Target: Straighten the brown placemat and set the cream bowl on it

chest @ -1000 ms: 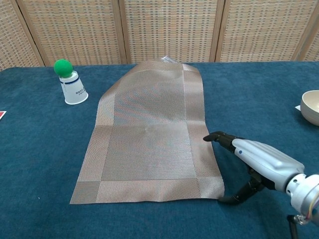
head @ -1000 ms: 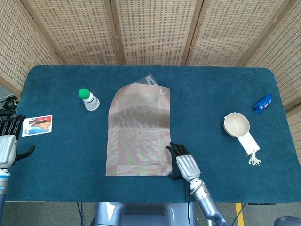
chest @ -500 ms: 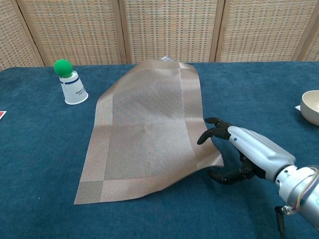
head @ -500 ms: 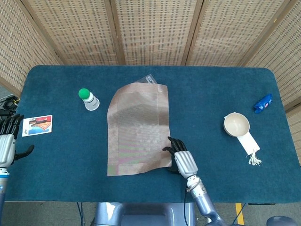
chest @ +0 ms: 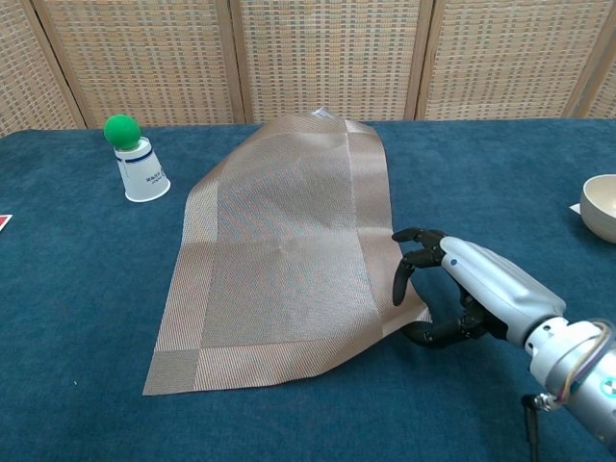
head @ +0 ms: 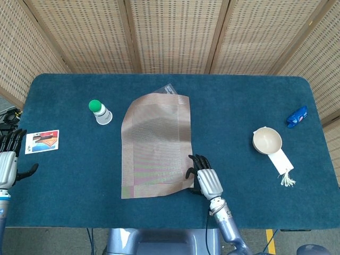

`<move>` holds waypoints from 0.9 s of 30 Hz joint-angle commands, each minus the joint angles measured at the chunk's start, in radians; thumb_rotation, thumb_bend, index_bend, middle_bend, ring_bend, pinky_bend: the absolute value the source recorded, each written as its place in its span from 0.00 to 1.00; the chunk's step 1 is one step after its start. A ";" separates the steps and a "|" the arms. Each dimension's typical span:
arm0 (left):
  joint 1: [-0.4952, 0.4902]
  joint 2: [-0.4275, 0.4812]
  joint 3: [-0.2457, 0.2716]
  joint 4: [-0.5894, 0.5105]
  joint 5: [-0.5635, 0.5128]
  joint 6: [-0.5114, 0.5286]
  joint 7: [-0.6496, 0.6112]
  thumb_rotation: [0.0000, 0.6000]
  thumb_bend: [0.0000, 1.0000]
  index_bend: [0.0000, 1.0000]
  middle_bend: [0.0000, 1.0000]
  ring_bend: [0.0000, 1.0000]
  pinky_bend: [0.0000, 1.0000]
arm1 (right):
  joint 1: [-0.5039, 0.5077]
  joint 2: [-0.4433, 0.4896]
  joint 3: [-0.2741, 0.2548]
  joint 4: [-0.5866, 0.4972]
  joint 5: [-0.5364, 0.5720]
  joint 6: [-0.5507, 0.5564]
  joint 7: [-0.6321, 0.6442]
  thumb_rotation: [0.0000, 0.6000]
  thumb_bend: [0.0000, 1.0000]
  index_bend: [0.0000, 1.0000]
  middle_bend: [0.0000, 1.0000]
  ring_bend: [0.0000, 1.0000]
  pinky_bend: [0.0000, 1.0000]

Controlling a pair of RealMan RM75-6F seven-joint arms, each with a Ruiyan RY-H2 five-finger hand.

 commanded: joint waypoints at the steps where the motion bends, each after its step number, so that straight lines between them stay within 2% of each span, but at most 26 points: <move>1: 0.000 0.000 0.000 0.000 -0.001 -0.001 0.000 1.00 0.26 0.00 0.00 0.00 0.00 | -0.002 -0.004 0.002 0.003 0.006 -0.002 0.000 1.00 0.56 0.59 0.18 0.00 0.00; 11: 0.000 -0.001 0.000 0.000 -0.001 0.000 0.002 1.00 0.26 0.00 0.00 0.00 0.00 | -0.007 -0.001 0.003 -0.008 0.012 -0.003 -0.009 1.00 0.63 0.65 0.19 0.01 0.00; 19: 0.000 -0.001 -0.001 -0.001 -0.001 0.002 0.000 1.00 0.26 0.00 0.00 0.00 0.00 | -0.016 0.017 -0.003 -0.031 0.009 0.006 -0.019 1.00 0.63 0.65 0.19 0.02 0.00; 27: 0.001 -0.001 0.001 0.000 -0.001 0.000 0.000 1.00 0.26 0.00 0.00 0.00 0.00 | -0.057 0.077 -0.027 -0.086 -0.002 0.052 -0.019 1.00 0.63 0.66 0.20 0.02 0.00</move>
